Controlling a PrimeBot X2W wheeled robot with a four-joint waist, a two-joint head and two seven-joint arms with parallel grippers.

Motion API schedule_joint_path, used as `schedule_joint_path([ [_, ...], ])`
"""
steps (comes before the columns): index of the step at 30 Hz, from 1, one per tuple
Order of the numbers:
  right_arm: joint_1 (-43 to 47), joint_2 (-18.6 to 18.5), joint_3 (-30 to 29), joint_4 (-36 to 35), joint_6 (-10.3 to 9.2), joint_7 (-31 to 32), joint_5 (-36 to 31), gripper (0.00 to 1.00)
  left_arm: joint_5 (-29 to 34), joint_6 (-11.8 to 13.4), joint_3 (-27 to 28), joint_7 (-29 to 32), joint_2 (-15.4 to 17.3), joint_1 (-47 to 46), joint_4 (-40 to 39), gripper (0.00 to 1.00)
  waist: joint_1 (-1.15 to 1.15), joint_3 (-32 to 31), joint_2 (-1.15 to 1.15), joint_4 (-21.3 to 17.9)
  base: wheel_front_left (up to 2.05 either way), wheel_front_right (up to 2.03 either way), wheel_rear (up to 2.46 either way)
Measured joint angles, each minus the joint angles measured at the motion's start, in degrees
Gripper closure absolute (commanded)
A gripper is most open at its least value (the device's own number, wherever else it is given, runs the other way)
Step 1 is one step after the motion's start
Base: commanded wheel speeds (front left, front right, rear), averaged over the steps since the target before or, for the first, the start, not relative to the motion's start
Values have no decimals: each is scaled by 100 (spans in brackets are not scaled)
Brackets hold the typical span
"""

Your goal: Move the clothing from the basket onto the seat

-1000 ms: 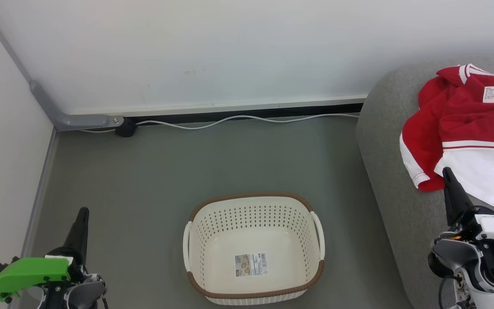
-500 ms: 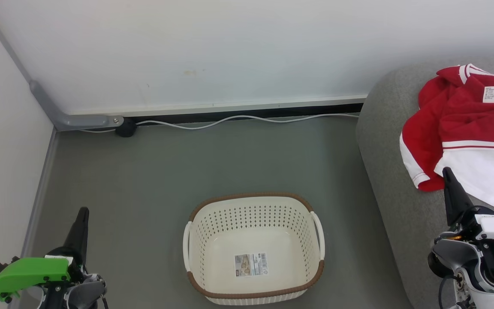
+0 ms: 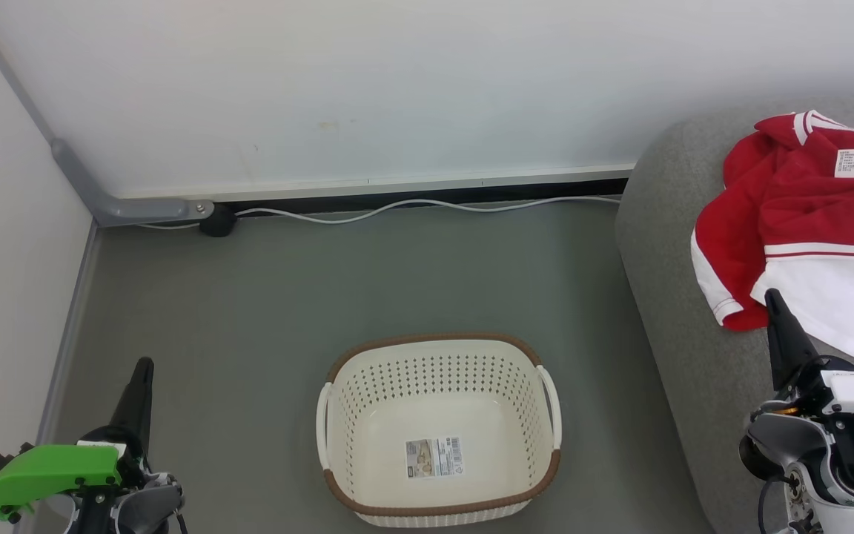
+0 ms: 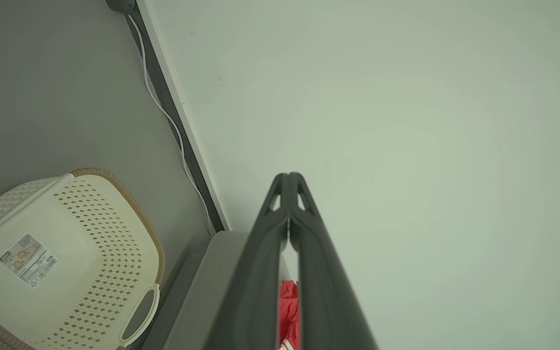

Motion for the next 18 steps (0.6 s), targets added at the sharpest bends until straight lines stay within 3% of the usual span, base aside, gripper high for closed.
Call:
schedule_joint_path([
  [18, 0, 0, 1, -1, 0, 0, -1, 100, 0, 0, 2, 0, -2, 0, -5, 100, 0, 0, 0, 0, 0, 0, 0],
])
